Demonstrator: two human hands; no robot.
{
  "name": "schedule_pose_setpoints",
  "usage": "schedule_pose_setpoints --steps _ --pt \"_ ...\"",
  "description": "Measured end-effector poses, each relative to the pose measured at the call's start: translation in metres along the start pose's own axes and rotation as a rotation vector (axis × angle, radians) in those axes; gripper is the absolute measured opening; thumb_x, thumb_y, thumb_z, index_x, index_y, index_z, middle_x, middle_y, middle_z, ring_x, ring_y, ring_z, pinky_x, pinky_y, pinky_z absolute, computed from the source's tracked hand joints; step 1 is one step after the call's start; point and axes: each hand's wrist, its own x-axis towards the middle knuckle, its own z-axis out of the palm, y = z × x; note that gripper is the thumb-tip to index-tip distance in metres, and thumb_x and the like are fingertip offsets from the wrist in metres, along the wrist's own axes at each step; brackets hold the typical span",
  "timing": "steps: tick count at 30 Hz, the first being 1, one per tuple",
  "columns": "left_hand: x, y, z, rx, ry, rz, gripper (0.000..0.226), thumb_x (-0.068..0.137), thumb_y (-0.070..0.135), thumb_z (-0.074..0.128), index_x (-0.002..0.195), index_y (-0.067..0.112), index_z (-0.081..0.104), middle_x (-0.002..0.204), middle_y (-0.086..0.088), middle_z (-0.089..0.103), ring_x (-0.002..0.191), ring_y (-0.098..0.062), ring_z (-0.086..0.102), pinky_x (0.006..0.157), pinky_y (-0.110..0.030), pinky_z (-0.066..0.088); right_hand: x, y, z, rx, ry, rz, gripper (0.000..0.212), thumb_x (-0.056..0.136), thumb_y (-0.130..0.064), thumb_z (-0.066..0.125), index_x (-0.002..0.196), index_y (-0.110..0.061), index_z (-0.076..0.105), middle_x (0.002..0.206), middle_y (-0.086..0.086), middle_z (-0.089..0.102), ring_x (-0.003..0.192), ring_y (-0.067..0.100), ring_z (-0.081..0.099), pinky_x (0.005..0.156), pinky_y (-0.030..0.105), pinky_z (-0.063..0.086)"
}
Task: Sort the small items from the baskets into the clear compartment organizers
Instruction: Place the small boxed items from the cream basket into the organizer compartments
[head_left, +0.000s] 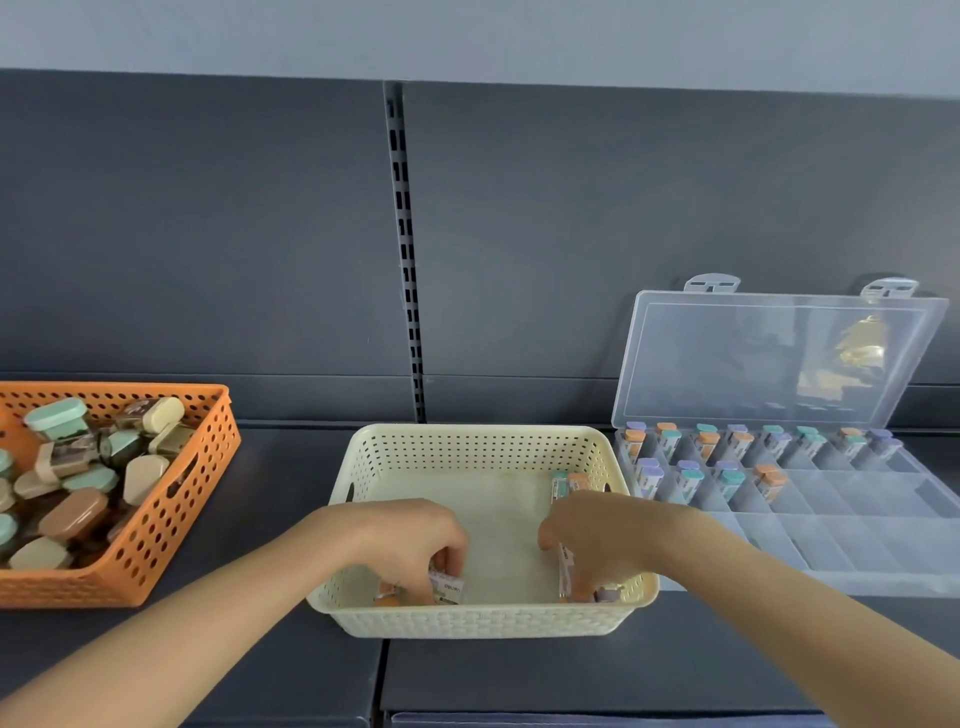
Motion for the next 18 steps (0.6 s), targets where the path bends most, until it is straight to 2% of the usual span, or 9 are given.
schedule_pose_setpoints --steps 3,6,7,10,13,16,18 --pt "0.001 -0.001 0.001 -0.051 0.026 -0.012 0.026 0.076 0.015 0.071 0.094 0.025 0.056 0.100 0.008 0.057 0.085 -0.021 0.062 0.069 -0.036 0.053 0.003 0.001 -0.003 0.003 -0.019 -0.013 0.047 0.077 -0.029 0.071 0.117 -0.007 0.060 0.111 0.010 0.067 0.107 0.029 0.059 0.092 0.043 0.051" --pt "0.001 -0.005 0.006 -0.113 0.038 -0.020 0.027 0.075 0.013 0.069 0.096 0.027 0.057 0.098 0.011 0.056 0.088 -0.030 0.066 0.072 -0.043 0.057 0.004 0.003 -0.006 0.008 -0.009 -0.022 0.042 0.078 -0.026 0.071 0.114 -0.008 0.063 0.111 0.011 0.065 0.104 0.031 0.060 0.092 0.041 0.052" --pt "0.001 -0.005 0.006 -0.120 0.043 -0.018 0.029 0.076 0.014 0.069 0.099 0.028 0.058 0.098 0.012 0.054 0.090 -0.028 0.065 0.073 -0.042 0.057 0.004 0.002 -0.007 0.018 -0.006 -0.027 0.040 0.078 -0.026 0.072 0.114 -0.009 0.065 0.111 0.009 0.065 0.103 0.029 0.060 0.092 0.040 0.052" --pt "0.001 -0.005 0.005 -0.073 0.109 -0.010 0.028 0.082 0.017 0.066 0.109 0.025 0.062 0.101 0.009 0.053 0.092 -0.015 0.056 0.075 -0.028 0.048 0.000 0.000 -0.011 0.058 0.029 -0.054 0.037 0.078 -0.025 0.073 0.113 -0.013 0.067 0.113 0.003 0.064 0.105 0.023 0.057 0.094 0.035 0.050" --pt "0.003 -0.006 0.006 -0.116 0.210 -0.026 0.028 0.084 0.019 0.065 0.112 0.022 0.060 0.104 0.008 0.053 0.091 -0.011 0.051 0.077 -0.023 0.043 -0.004 -0.003 -0.012 0.204 0.131 -0.093 0.035 0.076 -0.024 0.074 0.110 -0.018 0.067 0.110 -0.005 0.056 0.101 0.013 0.051 0.091 0.029 0.047" --pt "0.005 -0.009 0.008 -0.229 0.311 -0.048 0.028 0.080 0.018 0.069 0.104 0.020 0.055 0.098 0.010 0.052 0.086 -0.008 0.049 0.074 -0.020 0.042 -0.007 -0.007 -0.010 0.410 0.224 -0.105 0.039 0.072 -0.019 0.077 0.110 -0.021 0.066 0.096 -0.014 0.054 0.093 0.005 0.053 0.085 0.022 0.048" --pt "0.007 -0.008 0.008 -0.274 0.377 -0.063 0.029 0.076 0.017 0.071 0.099 0.019 0.054 0.093 0.010 0.052 0.080 -0.008 0.047 0.069 -0.021 0.041 -0.004 -0.008 -0.008 0.463 0.322 -0.077 0.045 0.071 -0.014 0.077 0.113 -0.022 0.064 0.099 -0.012 0.058 0.091 0.003 0.056 0.086 0.021 0.051"
